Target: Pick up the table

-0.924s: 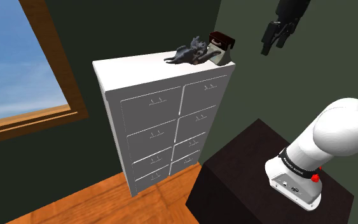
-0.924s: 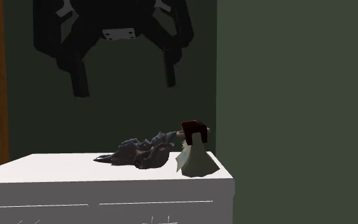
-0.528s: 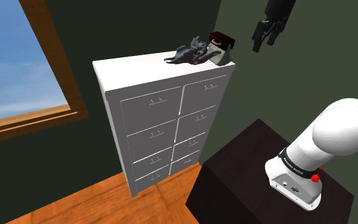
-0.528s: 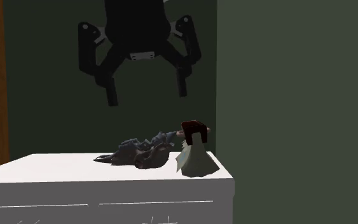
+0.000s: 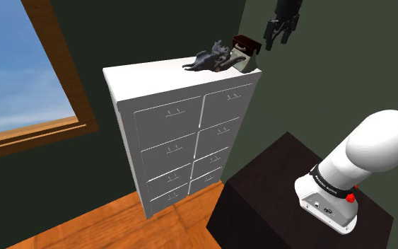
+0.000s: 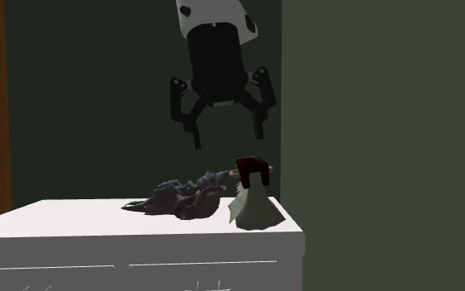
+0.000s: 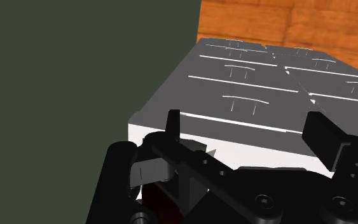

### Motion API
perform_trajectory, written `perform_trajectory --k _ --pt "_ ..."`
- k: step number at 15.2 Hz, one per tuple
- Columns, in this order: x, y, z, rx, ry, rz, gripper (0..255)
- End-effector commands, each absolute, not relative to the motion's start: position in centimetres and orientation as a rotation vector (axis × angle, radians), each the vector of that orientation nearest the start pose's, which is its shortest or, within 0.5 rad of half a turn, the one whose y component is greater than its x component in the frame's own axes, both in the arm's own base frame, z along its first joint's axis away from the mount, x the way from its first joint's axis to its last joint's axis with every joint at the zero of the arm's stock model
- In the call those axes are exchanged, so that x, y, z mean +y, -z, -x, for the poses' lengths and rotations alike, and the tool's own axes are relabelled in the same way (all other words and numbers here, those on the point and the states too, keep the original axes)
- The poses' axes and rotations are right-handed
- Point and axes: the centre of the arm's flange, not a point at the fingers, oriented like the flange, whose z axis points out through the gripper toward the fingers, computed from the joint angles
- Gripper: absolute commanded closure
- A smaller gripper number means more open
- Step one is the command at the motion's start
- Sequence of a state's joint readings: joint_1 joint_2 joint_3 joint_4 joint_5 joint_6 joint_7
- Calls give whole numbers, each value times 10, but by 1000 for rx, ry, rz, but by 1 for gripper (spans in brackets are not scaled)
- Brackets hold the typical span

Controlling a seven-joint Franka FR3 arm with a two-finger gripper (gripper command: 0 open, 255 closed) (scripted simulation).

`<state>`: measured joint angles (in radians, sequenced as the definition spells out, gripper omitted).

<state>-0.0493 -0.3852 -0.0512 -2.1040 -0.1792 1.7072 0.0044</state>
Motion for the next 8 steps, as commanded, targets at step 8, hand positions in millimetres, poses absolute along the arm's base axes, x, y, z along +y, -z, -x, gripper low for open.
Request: perform_trajectory --k 8 --pt "-123 -556 -533 150 -44 3317 0"
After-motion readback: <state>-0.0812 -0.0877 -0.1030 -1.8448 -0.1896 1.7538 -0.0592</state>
